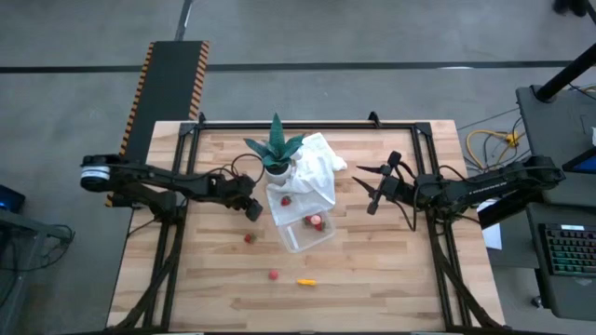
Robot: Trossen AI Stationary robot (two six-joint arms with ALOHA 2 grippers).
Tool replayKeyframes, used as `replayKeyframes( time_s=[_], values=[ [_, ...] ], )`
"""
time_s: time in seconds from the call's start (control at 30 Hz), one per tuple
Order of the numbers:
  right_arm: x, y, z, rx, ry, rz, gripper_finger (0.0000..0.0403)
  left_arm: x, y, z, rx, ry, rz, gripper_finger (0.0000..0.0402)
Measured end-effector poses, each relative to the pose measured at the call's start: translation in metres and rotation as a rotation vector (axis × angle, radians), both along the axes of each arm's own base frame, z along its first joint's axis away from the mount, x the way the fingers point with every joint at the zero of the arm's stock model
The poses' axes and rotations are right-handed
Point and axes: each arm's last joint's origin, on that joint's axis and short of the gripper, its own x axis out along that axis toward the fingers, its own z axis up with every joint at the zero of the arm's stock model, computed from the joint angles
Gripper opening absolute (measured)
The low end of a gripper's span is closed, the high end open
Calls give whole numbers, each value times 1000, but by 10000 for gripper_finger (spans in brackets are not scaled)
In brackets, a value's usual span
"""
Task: Pick and placing Produce into tupperware
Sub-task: Put the strawberry into the transparent bin
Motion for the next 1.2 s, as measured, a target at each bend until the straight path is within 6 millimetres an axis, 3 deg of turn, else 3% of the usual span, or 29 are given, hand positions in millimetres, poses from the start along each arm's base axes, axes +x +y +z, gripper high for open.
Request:
replayKeyframes(
  time_s=[0.27, 0.63, 1.2],
  values=[
    [0, 0, 0, 0, 0, 0, 139, -2, 0, 7, 3, -30, -14, 180],
    [0, 0, 0, 0, 0, 0, 139, -6, -3, 11, 39, -16, -191, 180],
    [0, 0, 0, 0, 1, 0, 139, -39, -8, 33, 154, 36, -435, 180]
  ],
)
